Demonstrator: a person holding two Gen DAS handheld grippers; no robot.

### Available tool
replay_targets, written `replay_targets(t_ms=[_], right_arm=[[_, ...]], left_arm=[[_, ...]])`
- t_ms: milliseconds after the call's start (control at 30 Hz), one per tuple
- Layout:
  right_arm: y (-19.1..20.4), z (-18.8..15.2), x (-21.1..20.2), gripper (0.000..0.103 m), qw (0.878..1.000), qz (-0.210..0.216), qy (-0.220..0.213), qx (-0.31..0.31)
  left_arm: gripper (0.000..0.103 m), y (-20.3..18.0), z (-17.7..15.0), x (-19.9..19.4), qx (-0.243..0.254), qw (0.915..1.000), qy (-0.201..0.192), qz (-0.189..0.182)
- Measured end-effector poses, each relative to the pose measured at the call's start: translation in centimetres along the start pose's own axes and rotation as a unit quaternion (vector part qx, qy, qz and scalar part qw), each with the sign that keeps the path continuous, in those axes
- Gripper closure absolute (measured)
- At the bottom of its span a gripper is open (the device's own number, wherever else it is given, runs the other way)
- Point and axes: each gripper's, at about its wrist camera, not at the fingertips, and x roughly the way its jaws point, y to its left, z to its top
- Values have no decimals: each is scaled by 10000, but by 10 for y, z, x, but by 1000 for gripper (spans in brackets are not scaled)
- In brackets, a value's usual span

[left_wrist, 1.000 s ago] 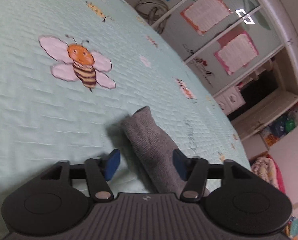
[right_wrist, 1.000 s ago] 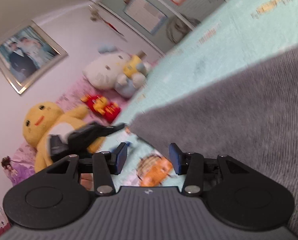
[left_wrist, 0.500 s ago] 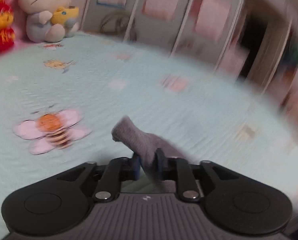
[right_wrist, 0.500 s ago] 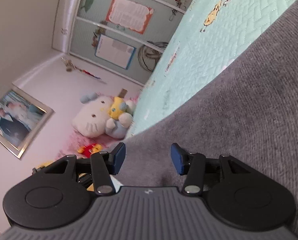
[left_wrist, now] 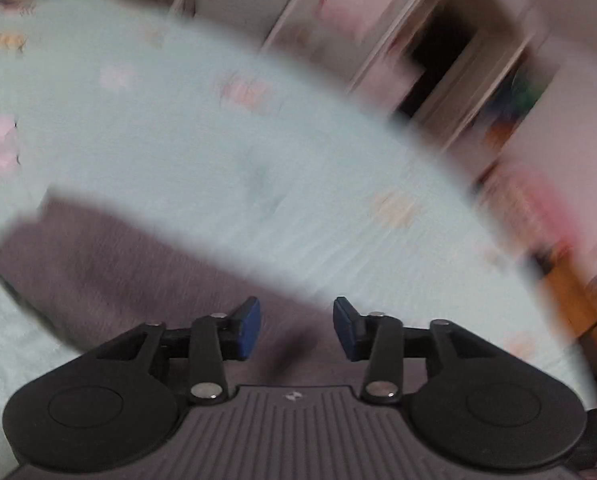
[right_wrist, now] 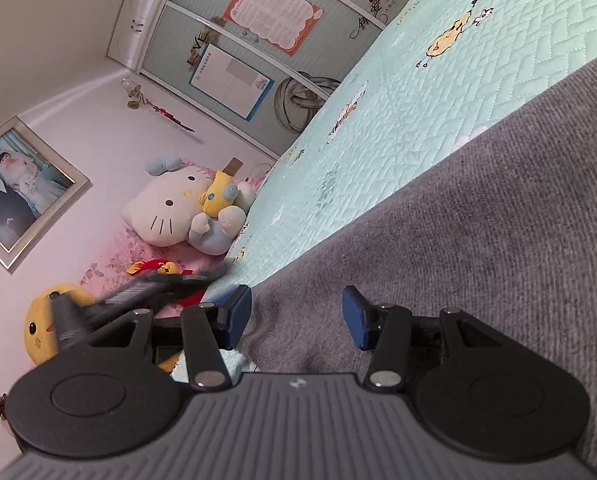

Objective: Fold clothes
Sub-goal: 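Pull the held sleeve with the left tool along the garment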

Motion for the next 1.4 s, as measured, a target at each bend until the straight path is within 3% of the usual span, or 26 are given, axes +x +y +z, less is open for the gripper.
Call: replay_targets(t_ms=[33, 100, 167, 200, 267, 333, 400, 467, 600, 700, 767, 867, 967, 1067, 1133, 1167, 1233, 1400], right_arm=[[-1, 0, 0, 52, 10000, 12, -1, 1], [-1, 0, -1, 52, 10000, 21, -2, 6], [-2, 0, -1, 52, 10000, 24, -2, 11], [-2, 0, -1, 52, 10000, 26, -2, 14], [-3, 0, -2, 52, 10000, 29, -3, 20], [-2, 0, -2, 52, 10000, 34, -4, 32], [-2, 0, -2, 52, 10000, 27, 0, 27], [-1, 1, -2, 52, 10000, 27, -3, 32], [1, 2, -3, 52, 9999, 55, -9, 91], [1, 2, -2, 52, 9999, 52, -2, 92], [1, 2, -2, 52, 10000, 43, 2, 81], [0, 2, -2, 52, 10000, 35, 19, 49], [1, 1, -2, 52, 10000, 8, 56, -21], [3, 0, -1, 52, 9999, -27, 86, -76], [5, 0, -1, 52, 9998, -56, 103, -135], [8, 1, -3, 52, 9997, -85, 113, -222], [15, 3, -6, 52, 9990, -143, 133, -397], [31, 7, -13, 51, 9959, -288, 183, -834]], left_arm=[[95, 20, 2, 4, -562, 9983, -152, -92], [96, 42, 11, 0, -1287, 9903, -472, 240], [97, 43, 19, -11, -1084, 9866, -840, 883], [97, 41, 19, -17, -950, 9859, -925, 1025], [94, 39, 14, -33, -981, 9850, -1022, 986], [84, 37, 2, -52, -1234, 9820, -1131, 869], [54, 40, -22, -74, -1545, 9771, -1277, 711], [46, 36, -49, -89, -1856, 9709, -1366, 655], [46, 31, -79, -87, -2299, 9618, -1377, 564], [45, 32, -80, -84, -2469, 9590, -1371, 231], [45, 38, -77, -79, -2655, 9549, -1325, -120], [57, 51, -71, -70, -2941, 9468, -1238, -431], [101, 64, -60, -58, -3312, 9376, -955, -452], [99, 42, -48, -81, -2834, 9522, -1137, -112], [98, 23, -44, -90, -2224, 9670, -1202, 309], [98, 19, -45, -87, -2090, 9702, -1133, 468], [99, 25, -56, -72, -2222, 9684, -933, 642], [95, 34, -69, -63, -2236, 9657, -1291, 290]])
